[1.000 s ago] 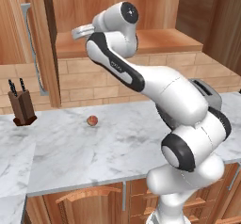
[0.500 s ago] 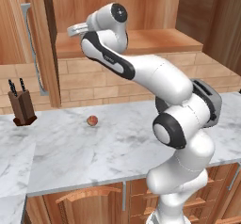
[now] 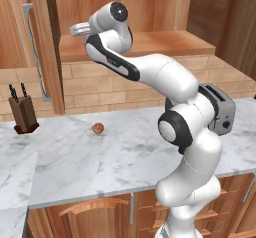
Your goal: There are various items on the counter. Only move the condiments/shakers into the cabinet.
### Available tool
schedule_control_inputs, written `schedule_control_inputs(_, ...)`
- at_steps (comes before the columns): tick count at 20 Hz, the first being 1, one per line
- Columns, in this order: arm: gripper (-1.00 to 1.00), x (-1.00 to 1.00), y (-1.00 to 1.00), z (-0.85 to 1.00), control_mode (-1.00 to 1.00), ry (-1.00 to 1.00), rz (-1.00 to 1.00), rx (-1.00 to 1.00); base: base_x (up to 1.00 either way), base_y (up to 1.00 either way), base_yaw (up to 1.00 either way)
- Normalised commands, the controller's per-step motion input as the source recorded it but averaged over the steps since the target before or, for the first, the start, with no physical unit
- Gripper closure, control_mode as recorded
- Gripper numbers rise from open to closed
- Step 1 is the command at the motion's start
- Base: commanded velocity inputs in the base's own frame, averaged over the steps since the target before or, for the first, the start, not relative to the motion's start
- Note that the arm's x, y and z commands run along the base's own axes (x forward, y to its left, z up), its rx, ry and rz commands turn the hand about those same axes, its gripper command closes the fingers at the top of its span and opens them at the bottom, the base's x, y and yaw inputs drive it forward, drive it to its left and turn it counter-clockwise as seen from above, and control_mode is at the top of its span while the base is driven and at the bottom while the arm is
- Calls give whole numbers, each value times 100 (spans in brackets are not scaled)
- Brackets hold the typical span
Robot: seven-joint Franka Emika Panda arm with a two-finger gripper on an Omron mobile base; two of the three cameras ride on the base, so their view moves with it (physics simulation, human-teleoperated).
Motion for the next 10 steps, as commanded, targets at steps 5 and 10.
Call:
schedule_control_inputs(5,-100,-1,-10,-2,-100,0,-7,0,0,0,0)
schedule_control_inputs(10,-100,-31,-25,0,-100,0,-2,0,0,0,0)
